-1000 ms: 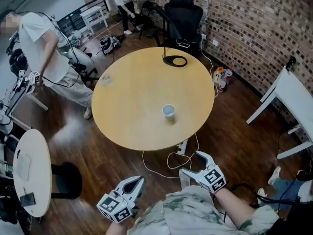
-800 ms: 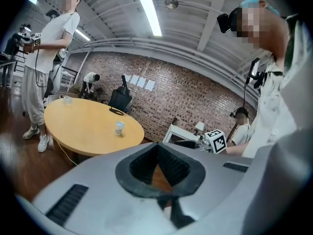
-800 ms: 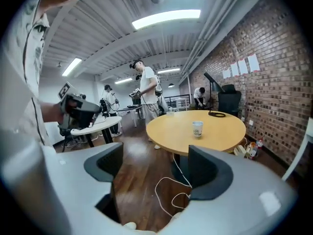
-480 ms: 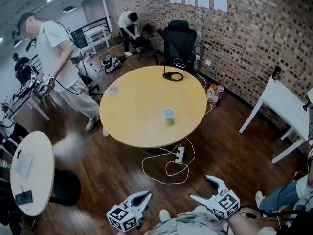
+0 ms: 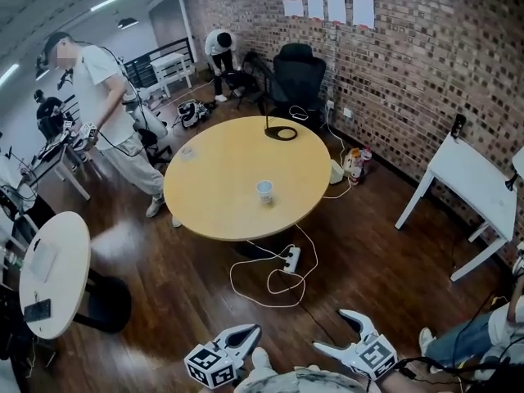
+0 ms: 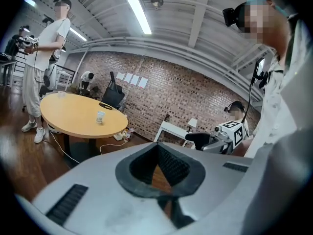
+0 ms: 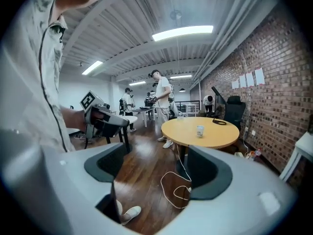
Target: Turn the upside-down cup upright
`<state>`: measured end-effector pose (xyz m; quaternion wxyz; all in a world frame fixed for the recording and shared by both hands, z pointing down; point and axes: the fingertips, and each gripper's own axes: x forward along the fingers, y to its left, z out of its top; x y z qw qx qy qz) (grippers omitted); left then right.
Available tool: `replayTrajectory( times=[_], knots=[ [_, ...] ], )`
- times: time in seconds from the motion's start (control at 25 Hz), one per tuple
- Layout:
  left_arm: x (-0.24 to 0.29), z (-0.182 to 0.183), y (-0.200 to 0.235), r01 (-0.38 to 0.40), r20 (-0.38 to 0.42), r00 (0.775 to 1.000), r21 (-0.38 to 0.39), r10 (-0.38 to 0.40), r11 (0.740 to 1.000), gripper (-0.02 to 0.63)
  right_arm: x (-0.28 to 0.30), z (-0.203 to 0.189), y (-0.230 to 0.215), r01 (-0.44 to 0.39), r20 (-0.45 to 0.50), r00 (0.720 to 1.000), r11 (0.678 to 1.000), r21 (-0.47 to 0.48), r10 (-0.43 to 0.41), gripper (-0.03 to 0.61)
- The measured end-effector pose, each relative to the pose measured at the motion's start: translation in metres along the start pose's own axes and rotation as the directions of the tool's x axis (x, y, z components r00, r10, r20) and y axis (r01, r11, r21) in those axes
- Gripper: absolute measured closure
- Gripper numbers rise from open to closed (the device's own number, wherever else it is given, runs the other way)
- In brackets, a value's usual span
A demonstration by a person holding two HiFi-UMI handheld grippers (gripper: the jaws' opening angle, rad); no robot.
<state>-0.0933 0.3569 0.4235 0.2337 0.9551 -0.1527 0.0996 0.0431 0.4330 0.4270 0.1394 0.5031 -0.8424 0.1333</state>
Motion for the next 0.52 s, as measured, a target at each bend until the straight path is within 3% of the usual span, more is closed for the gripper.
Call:
replayTrajectory(
  times=[0.16, 0.52],
  knots=[
    [-0.002, -0.015, -0.027, -0.02, 0.0, 1.0, -0.006, 0.02, 1.0, 0.614, -0.025, -0.015, 0.002, -0.011, -0.007, 1.0, 1.0, 0.007, 0.011, 0.175],
    [-0.022, -0.02, -0.043, -0.062, 0.017, 0.998, -0.006, 0.062, 0.998, 0.614, -0.032, -0.012, 0.017, -0.048, 0.008, 0.999, 0.999, -0.015, 0.049, 0.175]
  ],
)
